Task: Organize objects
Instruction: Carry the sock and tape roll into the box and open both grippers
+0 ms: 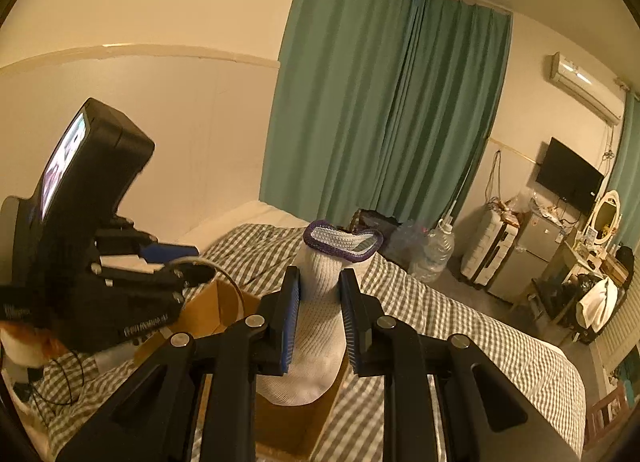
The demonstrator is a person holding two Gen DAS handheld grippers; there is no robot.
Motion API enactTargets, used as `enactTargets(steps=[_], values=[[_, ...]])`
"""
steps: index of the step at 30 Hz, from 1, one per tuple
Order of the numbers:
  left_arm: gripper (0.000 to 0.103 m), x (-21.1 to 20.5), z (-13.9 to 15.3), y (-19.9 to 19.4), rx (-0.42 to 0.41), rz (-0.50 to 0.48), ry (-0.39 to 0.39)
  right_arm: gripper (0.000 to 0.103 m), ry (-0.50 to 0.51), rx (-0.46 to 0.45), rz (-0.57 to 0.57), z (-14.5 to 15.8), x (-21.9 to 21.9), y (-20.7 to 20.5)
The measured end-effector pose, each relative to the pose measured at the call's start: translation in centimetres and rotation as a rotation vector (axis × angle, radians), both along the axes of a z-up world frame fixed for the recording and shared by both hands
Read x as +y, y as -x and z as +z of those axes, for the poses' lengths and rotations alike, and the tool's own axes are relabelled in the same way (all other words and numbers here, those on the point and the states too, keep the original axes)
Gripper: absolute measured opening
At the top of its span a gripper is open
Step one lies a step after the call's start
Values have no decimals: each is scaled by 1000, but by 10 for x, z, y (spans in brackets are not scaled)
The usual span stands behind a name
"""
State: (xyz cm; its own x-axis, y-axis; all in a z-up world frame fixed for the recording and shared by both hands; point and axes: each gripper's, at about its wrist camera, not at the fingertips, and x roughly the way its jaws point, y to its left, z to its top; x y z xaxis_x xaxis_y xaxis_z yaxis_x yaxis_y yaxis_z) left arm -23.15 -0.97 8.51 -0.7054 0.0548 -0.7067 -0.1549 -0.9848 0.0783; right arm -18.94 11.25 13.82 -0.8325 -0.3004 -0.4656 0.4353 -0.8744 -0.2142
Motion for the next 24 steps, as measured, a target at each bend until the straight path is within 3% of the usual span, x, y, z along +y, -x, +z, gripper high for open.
enactTargets(steps=[5,12,16,19,20,21,22,23,24], values=[[20,-3,-27,23,-47,12,3,19,9,-58,5,-22,-10,37],[20,-14,-78,42,-124,0,-14,20,5,-210,11,-84,-16,81],[20,-19,-95,40,-163,-8,-46,20,-24,-300,11,-119,-15,87],[24,-14,-94,31,-161,-23,-27,22,-17,-326,13,-127,-14,85],[31,-10,-91,26,-155,-35,-12,26,-9,-332,16,-126,-10,86],[54,-8,-88,21,-150,-40,1,29,1,-332,24,-122,-5,85],[69,-5,-85,17,-149,-41,17,38,10,-327,31,-119,-4,81],[92,-2,-80,12,-136,-39,33,48,21,-317,35,-113,-1,74],[95,-2,-76,8,-109,-38,38,54,30,-305,35,-107,1,69]])
